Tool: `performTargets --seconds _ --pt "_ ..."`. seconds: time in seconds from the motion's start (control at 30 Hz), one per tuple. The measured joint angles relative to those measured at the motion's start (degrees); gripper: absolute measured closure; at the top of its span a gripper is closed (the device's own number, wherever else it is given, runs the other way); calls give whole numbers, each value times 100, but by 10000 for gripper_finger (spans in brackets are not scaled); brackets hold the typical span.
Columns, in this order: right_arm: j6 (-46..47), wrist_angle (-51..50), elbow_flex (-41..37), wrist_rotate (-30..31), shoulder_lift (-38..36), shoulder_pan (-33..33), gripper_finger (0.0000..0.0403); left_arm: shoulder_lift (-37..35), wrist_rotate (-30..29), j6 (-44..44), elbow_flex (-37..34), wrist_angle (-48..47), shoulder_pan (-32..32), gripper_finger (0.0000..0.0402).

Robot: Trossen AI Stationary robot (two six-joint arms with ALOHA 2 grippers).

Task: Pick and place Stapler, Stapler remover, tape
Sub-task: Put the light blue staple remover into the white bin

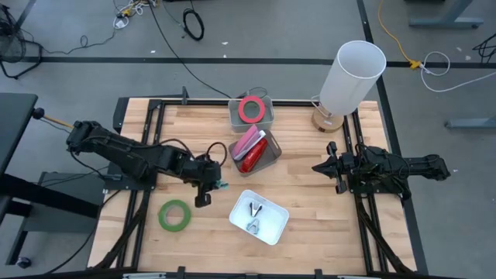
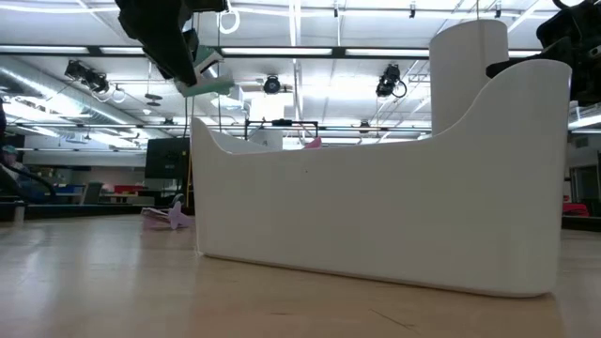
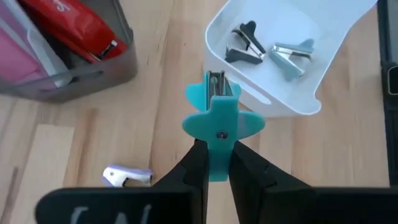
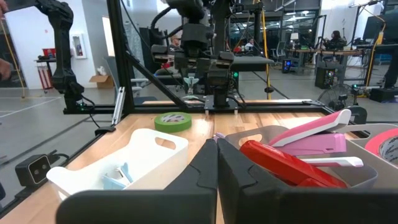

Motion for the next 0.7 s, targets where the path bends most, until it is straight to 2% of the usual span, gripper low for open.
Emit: performTargets --seconds 0.43,0.7 --pt "-2 0 0 1 0 -1 401 2 346 1043 31 587 275 353" --pt "-1 -1 1 0 0 1 401 518 390 1669 782 315 275 352"
